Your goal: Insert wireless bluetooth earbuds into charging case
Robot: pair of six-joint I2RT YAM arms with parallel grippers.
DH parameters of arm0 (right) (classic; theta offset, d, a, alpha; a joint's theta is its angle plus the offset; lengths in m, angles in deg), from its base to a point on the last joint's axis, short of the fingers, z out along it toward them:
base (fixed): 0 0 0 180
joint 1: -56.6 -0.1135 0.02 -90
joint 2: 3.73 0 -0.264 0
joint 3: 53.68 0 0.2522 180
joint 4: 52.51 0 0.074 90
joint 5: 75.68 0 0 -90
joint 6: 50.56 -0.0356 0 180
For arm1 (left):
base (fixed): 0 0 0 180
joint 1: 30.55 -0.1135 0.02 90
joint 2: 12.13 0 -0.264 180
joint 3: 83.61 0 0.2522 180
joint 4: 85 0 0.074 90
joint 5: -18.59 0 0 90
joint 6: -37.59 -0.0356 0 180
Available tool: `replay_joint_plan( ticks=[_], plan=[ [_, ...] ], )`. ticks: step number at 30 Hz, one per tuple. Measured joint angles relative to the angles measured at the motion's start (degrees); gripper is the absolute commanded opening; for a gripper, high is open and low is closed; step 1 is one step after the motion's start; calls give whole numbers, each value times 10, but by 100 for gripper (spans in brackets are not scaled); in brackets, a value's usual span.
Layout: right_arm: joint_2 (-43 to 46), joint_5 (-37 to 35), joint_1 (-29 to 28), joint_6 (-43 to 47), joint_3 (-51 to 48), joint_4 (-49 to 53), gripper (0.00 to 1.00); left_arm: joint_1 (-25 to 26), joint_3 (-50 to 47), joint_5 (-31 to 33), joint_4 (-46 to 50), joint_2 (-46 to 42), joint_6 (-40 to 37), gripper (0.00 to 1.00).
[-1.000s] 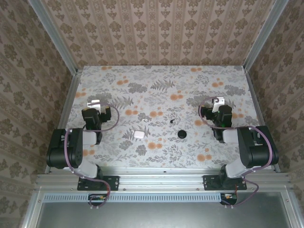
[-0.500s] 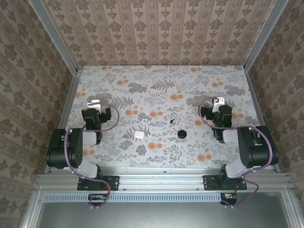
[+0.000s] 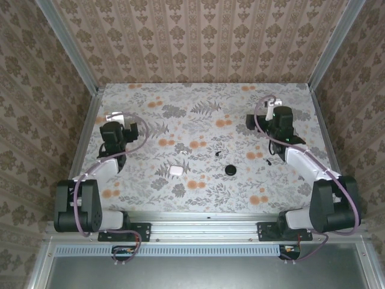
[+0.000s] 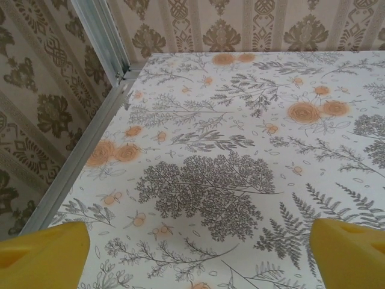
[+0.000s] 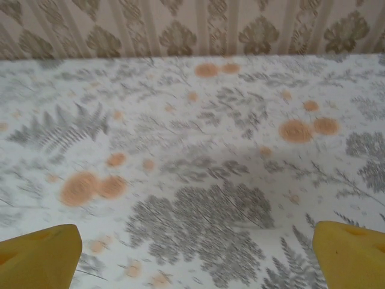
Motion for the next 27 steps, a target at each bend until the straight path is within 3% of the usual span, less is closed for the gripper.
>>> replay_joint_plan(
  ticks=[8, 15, 22, 27],
  plan=[
    [-80, -57, -174, -118, 182, 297, 100, 48, 64, 30, 184, 4, 66, 90],
    [-154, -38, -305, -224, 244, 452, 98, 63, 75, 19, 312, -23, 148, 89],
    [-155, -38, -315, -285, 239, 544, 86, 97, 83, -3, 379, -31, 179, 88],
    [-156, -35, -305, -296, 212, 566, 85, 100, 83, -7, 396, -31, 182, 90]
  ],
)
